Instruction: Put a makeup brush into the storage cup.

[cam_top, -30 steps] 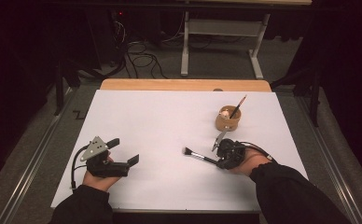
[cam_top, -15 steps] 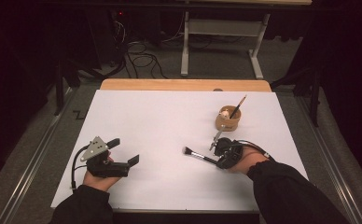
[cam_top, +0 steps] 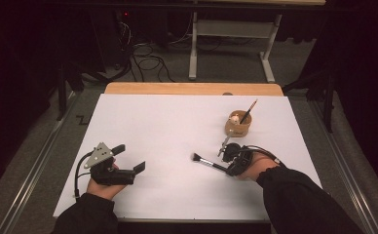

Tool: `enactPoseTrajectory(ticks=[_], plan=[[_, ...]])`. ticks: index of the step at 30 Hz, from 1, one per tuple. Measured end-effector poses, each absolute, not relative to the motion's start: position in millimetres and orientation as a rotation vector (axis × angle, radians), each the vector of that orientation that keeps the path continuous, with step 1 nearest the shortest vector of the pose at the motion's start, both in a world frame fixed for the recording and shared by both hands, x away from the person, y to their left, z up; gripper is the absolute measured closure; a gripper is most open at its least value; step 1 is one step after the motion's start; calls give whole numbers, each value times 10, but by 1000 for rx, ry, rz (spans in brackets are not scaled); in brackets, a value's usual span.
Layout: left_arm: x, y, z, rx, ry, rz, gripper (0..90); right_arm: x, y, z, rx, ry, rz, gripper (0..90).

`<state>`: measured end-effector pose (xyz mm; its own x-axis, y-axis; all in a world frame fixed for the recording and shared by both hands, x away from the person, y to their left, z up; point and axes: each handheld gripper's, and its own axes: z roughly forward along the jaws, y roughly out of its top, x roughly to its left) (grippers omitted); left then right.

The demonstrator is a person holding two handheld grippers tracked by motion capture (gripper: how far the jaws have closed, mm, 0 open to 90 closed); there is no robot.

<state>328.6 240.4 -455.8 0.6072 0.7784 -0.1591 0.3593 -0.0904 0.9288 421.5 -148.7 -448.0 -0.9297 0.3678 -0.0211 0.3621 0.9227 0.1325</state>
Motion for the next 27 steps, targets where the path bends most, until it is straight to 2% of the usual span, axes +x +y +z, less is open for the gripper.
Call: enactPoseTrajectory(ticks=[12,27], plan=[[3286,2409,-4556,1691,946,459,5,4179,-1638,-4376,626,2984,210,815],[3286,2402,-4559,1691,950,460,4,4131,-2241,-4301,827,2890,210,814]])
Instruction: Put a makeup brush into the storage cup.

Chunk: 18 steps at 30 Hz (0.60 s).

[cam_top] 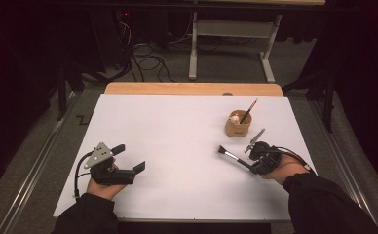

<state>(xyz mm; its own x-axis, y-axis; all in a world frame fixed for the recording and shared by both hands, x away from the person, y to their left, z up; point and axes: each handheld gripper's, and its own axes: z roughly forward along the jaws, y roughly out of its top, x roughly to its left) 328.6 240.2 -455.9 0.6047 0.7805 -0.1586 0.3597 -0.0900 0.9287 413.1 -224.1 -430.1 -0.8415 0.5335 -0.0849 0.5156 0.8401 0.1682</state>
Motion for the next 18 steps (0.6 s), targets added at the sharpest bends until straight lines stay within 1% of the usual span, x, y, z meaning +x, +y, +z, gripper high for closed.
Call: enactPoseTrajectory(ticks=[9,18], plan=[[3289,2395,-4561,1693,949,460,5,4118,-2586,-4277,993,2807,207,814],[3291,2405,-4562,1688,952,460,4,4056,-2565,-4295,1038,2758,355,814]])
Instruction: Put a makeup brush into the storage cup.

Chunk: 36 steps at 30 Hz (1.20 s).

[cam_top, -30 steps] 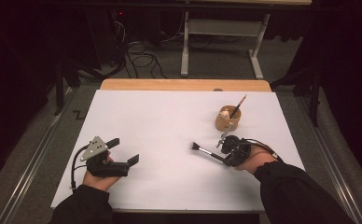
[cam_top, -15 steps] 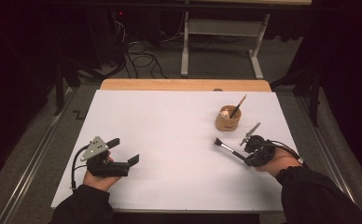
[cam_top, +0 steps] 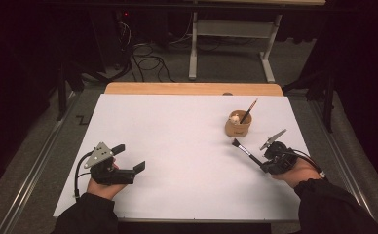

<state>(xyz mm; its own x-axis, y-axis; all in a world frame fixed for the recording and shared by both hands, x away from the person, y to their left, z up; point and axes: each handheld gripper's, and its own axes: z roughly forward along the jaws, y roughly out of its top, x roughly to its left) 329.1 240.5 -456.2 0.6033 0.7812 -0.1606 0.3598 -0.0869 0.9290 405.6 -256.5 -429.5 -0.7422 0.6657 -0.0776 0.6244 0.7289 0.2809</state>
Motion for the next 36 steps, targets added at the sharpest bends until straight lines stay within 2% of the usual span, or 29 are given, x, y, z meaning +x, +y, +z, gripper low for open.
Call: enactPoseTrajectory(ticks=[21,36], plan=[[3297,2402,-4571,1690,958,453,5,3815,-2577,-4422,1080,2524,864,815],[3299,2412,-4579,1684,968,452,6,3737,-2600,-4654,1092,2375,1036,815]])
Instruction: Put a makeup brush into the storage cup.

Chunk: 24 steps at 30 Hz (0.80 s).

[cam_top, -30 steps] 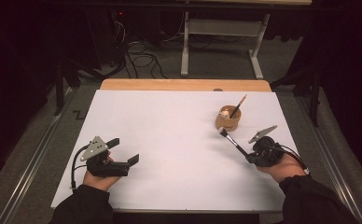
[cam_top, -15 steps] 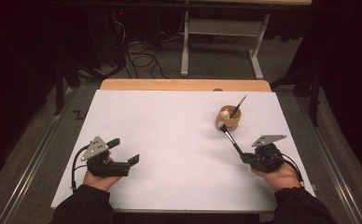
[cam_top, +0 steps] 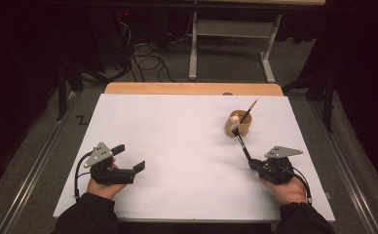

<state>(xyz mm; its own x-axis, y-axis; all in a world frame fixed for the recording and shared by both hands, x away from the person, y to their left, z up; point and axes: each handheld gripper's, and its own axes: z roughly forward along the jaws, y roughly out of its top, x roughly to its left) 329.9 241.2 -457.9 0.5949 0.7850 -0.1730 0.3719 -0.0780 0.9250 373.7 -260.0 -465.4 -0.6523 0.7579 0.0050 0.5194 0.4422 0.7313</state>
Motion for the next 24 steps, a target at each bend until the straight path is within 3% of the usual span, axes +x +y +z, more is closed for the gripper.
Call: enactPoseTrajectory(ticks=[24], plan=[[3315,2408,-4606,1682,987,445,9,3621,-2693,-4700,1039,2188,1241,814]])
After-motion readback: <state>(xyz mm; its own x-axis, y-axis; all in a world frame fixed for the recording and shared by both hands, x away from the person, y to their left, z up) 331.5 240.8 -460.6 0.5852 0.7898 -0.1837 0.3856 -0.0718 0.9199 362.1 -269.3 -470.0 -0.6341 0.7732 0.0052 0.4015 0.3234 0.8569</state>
